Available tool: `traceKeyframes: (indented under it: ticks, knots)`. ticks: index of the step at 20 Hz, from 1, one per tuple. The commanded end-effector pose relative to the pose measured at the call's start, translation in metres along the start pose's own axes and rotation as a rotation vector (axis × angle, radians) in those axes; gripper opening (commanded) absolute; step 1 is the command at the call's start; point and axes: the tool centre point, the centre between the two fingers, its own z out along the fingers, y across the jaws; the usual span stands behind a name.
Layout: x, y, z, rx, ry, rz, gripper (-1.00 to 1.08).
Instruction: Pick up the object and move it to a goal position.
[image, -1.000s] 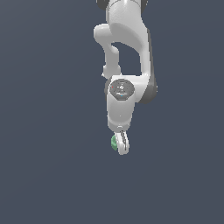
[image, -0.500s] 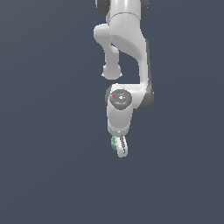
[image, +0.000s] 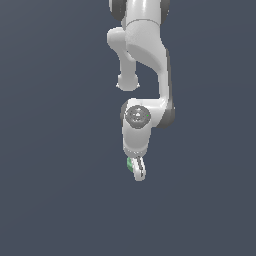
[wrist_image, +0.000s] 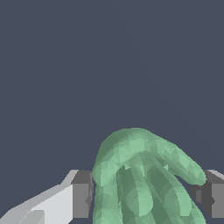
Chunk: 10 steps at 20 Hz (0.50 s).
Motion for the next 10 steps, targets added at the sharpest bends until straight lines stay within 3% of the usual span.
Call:
traceKeyframes:
  ticks: [1,10]
  knots:
    - [0.0,-0.0002,0.0,0.0,0.0,0.0,-1.0]
    - [0.0004,0.0013,-0.0003,0.0,0.0,0.0,-1.0]
